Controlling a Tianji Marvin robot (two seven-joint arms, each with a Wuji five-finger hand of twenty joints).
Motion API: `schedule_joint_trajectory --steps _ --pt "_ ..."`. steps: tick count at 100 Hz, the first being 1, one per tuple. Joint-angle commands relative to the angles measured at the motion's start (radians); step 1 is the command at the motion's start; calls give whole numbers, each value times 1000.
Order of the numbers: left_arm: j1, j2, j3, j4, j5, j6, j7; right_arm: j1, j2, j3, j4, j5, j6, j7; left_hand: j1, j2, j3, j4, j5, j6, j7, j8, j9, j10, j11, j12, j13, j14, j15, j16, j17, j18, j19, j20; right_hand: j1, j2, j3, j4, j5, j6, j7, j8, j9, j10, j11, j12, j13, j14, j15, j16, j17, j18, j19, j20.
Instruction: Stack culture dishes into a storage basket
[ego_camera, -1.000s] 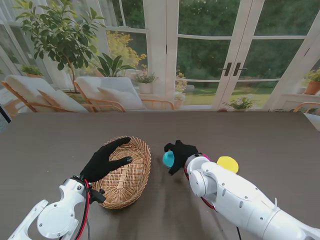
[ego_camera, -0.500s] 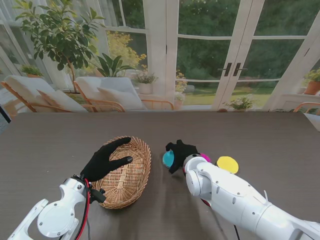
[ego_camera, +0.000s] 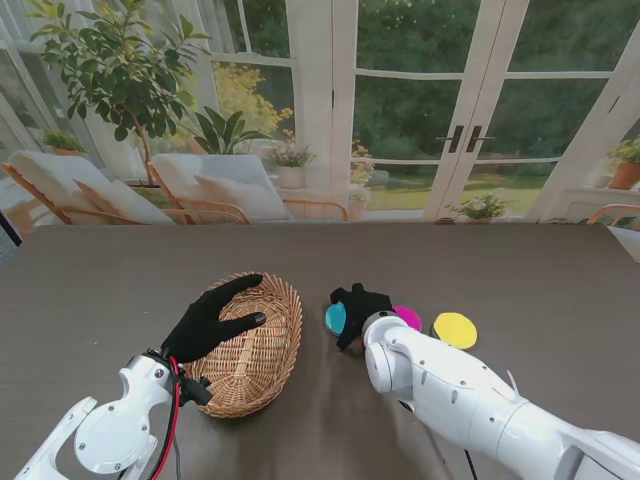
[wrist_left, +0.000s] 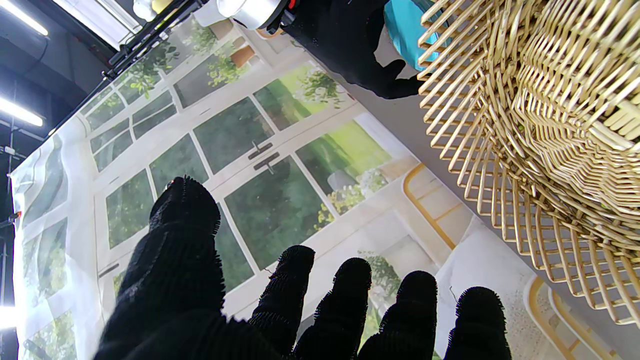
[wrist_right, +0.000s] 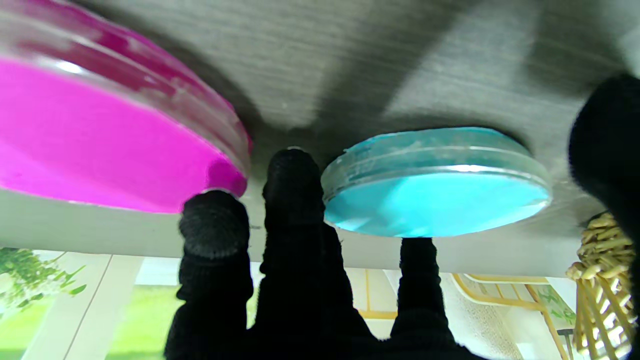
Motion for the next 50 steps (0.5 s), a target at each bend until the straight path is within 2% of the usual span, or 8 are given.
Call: schedule_joint_trajectory --steps 1,22,50 --pt "3 -1 0 -3 -4 4 -20 -3 -11 -6 5 1 2 9 -12 41 -25 19 8 2 1 -1 12 -2 2 2 4 -6 3 13 1 -19 12 13 -6 -5 62 -4 -21 2 -8 18 -50 23 30 14 48 -20 15 -2 64 -21 76 -26" --pt "3 -1 0 -2 -5 4 -22 4 -21 -17 25 11 10 7 -14 43 -25 18 9 2 1 0 12 -2 2 2 4 -5 3 13 1 -19 13 14 57 -15 78 10 5 -4 46 52 10 27 66 30 98 -32 34 -4 103 -16 91 -34" --pt "4 -1 0 -3 -6 4 -23 20 -48 -38 85 53 -3 7 -13 46 -25 18 18 5 4 0 14 1 2 2 6 -3 3 13 2 -17 13 14 189 -31 157 50 106 -23 211 43 203 35 88 44 213 -38 79 -28 192 23 110 -57"
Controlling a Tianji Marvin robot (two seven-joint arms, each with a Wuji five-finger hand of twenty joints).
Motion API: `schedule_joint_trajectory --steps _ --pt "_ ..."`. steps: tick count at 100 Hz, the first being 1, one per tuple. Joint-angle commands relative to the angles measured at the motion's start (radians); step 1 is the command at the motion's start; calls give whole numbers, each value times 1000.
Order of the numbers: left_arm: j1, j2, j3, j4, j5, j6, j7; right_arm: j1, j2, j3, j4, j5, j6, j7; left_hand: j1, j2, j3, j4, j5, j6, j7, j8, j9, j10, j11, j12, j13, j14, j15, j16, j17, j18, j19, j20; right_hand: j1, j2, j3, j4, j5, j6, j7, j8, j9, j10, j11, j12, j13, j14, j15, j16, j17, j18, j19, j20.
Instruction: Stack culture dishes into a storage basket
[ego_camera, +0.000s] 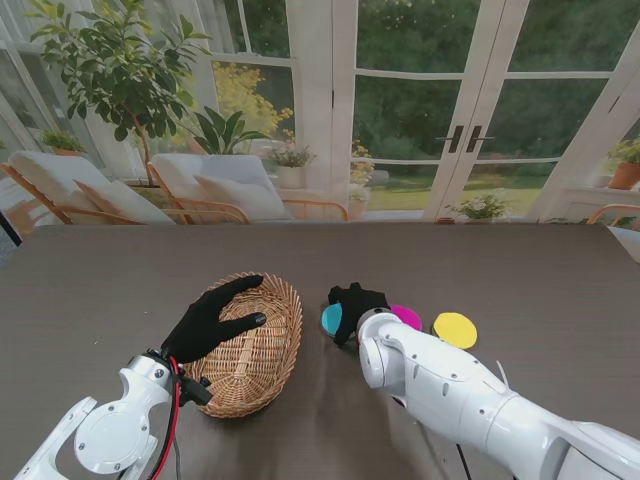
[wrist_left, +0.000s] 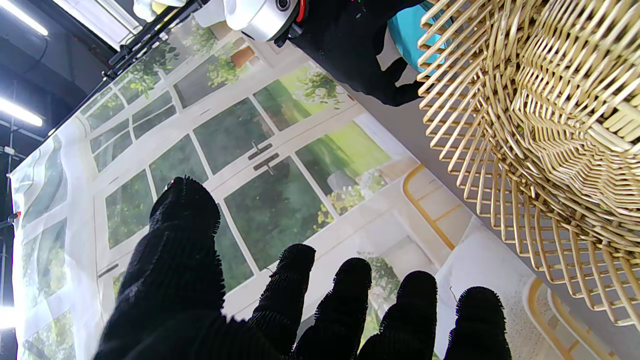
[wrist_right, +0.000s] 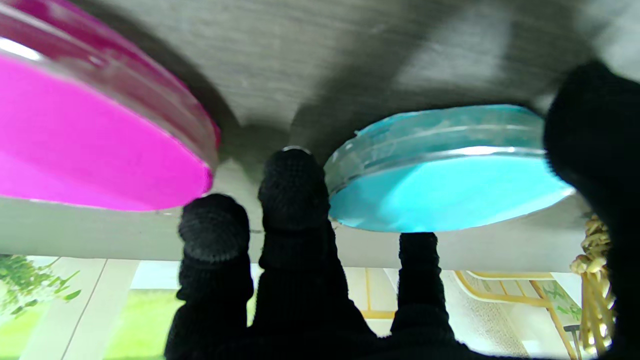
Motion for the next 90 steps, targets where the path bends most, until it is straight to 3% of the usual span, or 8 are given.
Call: schedule_joint_trajectory --steps 1,27,41,55,90 --pt "4 -2 0 -3 -4 3 -21 -11 -9 -13 30 5 -8 25 -13 45 -26 18 8 -1 4 1 14 -1 2 2 6 -4 4 13 2 -17 13 6 110 -14 162 61 45 -13 81 6 104 -30 27 6 49 -27 27 -9 194 24 68 -32" --pt "5 -2 0 -5 -5 5 -19 -5 -24 -24 70 22 -23 18 -13 48 -26 17 10 1 4 1 16 1 3 3 8 -1 4 13 3 -16 13 6 169 10 204 78 89 -16 128 -10 208 -36 38 10 116 -35 34 -6 251 41 71 -41" --pt "4 -1 0 -5 -8 6 -23 -15 -15 -1 53 19 -23 4 -14 50 -26 17 12 0 5 1 17 1 3 3 9 -2 5 13 3 -16 13 6 172 21 210 78 105 -14 139 -22 238 -38 35 10 139 -39 34 -4 267 47 70 -45" --pt "3 -1 1 -4 -10 7 -26 -38 18 42 -20 -7 -17 10 -14 51 -26 17 13 1 5 1 16 2 2 3 8 -1 4 13 3 -16 13 7 173 28 207 77 109 -14 145 -31 244 -36 31 10 145 -34 30 -3 272 51 70 -47" --pt "-1 0 2 0 -16 2 -33 -170 141 217 -298 -130 -48 124 -15 55 -26 17 14 1 5 1 14 2 2 2 8 -1 4 13 2 -18 13 7 167 53 184 76 113 -10 146 -48 225 -30 24 13 140 -33 32 4 271 48 72 -47"
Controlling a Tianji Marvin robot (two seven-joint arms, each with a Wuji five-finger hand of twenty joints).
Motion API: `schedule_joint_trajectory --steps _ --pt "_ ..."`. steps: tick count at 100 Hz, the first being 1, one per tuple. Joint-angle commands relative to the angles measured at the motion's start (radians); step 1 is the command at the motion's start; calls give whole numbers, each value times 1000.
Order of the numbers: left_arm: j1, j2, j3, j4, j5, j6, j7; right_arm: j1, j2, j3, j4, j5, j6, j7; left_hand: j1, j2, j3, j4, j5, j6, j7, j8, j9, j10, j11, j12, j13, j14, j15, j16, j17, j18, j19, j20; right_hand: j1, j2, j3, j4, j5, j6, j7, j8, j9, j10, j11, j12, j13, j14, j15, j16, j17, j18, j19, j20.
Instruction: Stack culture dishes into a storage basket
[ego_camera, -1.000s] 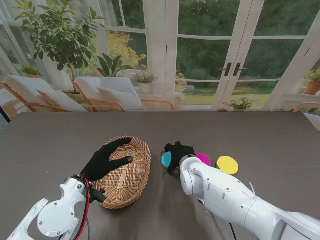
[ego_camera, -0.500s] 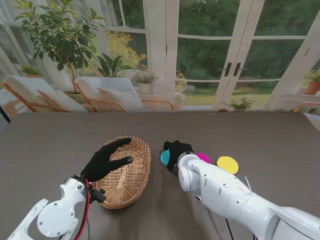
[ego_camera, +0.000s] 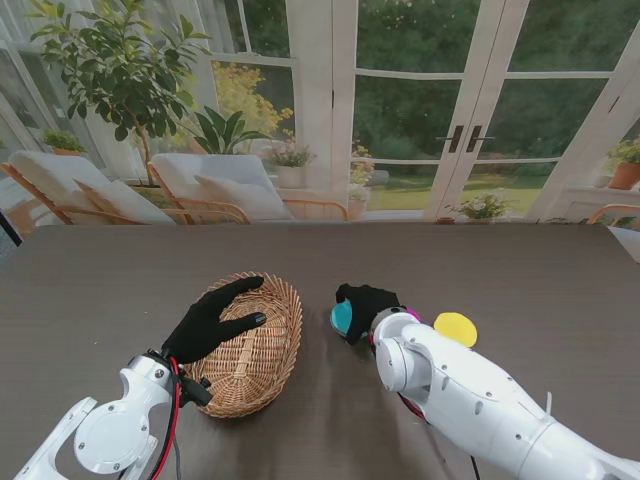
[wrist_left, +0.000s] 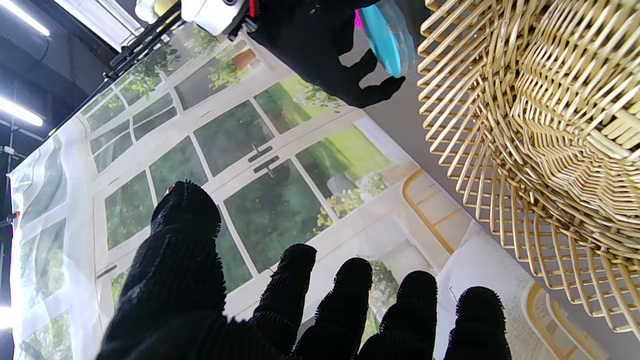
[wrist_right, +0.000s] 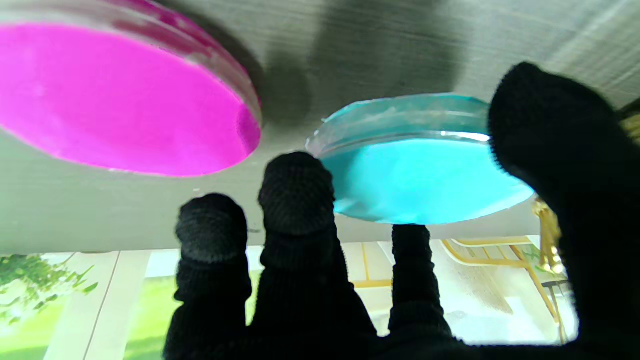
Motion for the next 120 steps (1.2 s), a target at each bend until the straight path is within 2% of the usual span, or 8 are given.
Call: schedule_joint_trajectory --steps 1,23,45,84,97,120 --pt "-1 -1 1 0 -7 -1 -23 -29 24 14 -34 -16 -20 17 -18 32 -17 16 12 -4 3 1 13 -3 1 2 7 -1 4 13 2 -17 13 7 43 66 139 73 77 -62 147 23 22 -31 26 13 44 -7 20 12 270 26 60 -26" --pt "-5 0 4 4 -13 -4 -31 -150 69 130 -161 -95 -97 60 -18 34 -17 16 13 -4 3 1 12 -4 1 2 7 -3 3 13 1 -18 13 7 35 80 125 73 71 -61 139 13 0 -29 21 16 33 -7 23 14 257 21 63 -23" --pt "-1 0 2 1 -12 -3 -31 -234 92 178 -224 -145 -159 88 -18 36 -17 16 12 -4 3 1 11 -4 1 1 6 -3 3 13 0 -19 13 7 13 83 107 71 61 -61 127 4 -31 -31 14 17 11 -6 19 12 229 16 52 -24" --pt "1 1 1 -3 -14 3 -33 -313 97 157 -248 -181 -180 42 -17 37 -18 16 15 -1 4 1 11 -2 1 1 4 -1 2 12 -2 -18 12 8 -7 79 98 71 46 -56 112 0 -80 -28 16 20 -10 -13 13 1 204 3 40 -26" --pt "2 1 0 -5 -13 4 -34 -382 113 220 -327 -237 -194 80 -17 37 -18 16 14 -3 4 1 12 -2 2 1 5 0 3 13 -2 -19 12 8 -18 82 91 70 25 -50 104 0 -112 -33 17 21 -29 -19 14 -1 184 -10 34 -28" --pt "5 1 -2 -7 -14 3 -34 -392 114 218 -338 -256 -186 76 -17 38 -18 16 18 -1 5 2 11 -2 2 1 7 -2 3 13 -1 -19 13 8 -56 68 71 59 -36 -38 85 1 -205 -36 20 24 -92 -15 5 -6 135 -27 27 -26"
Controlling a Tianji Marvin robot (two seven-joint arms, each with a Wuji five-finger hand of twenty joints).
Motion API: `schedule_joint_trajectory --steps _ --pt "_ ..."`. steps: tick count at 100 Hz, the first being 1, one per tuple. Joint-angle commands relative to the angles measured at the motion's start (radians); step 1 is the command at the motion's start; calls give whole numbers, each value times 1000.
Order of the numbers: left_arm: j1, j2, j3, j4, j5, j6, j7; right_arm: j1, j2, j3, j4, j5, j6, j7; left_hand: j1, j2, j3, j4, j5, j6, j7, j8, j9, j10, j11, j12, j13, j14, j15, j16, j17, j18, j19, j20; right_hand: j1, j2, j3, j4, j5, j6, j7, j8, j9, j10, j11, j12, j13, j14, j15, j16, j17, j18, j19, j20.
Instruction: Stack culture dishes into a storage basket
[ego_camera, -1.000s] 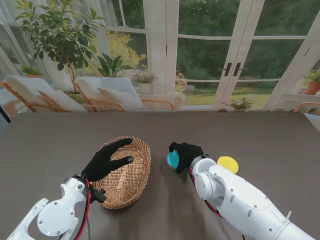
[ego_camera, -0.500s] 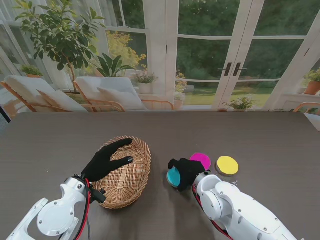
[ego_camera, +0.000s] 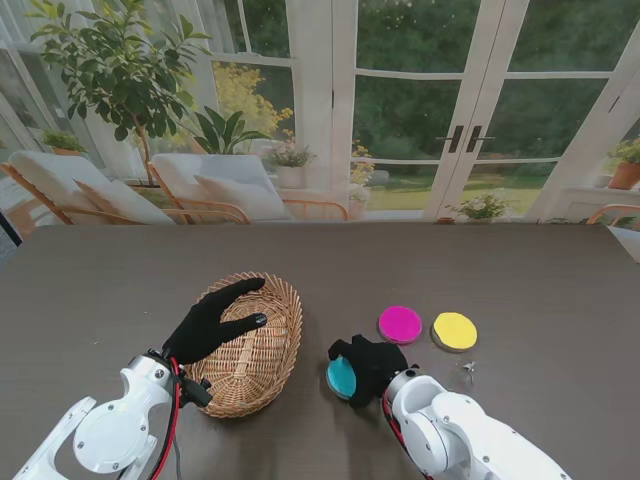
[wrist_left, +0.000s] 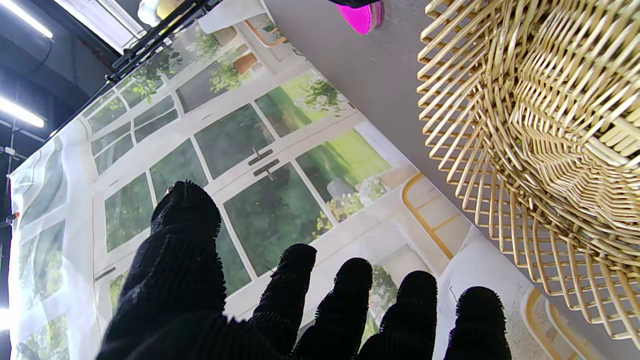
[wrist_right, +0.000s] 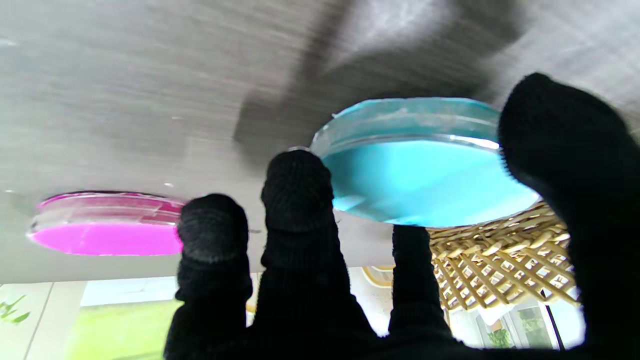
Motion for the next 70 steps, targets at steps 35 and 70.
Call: schedule_joint_trajectory --steps 35,70 --pt "7 -1 -4 -11 -5 5 -25 32 -16 -57 43 -4 42 -34 -17 37 -18 16 18 -1 5 2 9 0 1 1 7 -2 3 13 -2 -19 12 8 -37 2 72 45 -40 -31 88 31 -95 -10 34 13 -51 -19 5 -3 125 -27 26 -22" --pt "9 -1 -5 -13 -4 7 -24 30 -14 -60 39 -11 42 -33 -18 36 -18 16 18 -1 5 2 6 -1 0 1 6 -3 3 13 -1 -18 13 8 -107 -23 51 13 -94 -8 29 13 -179 -11 25 6 -117 4 -27 1 74 -21 -2 -20"
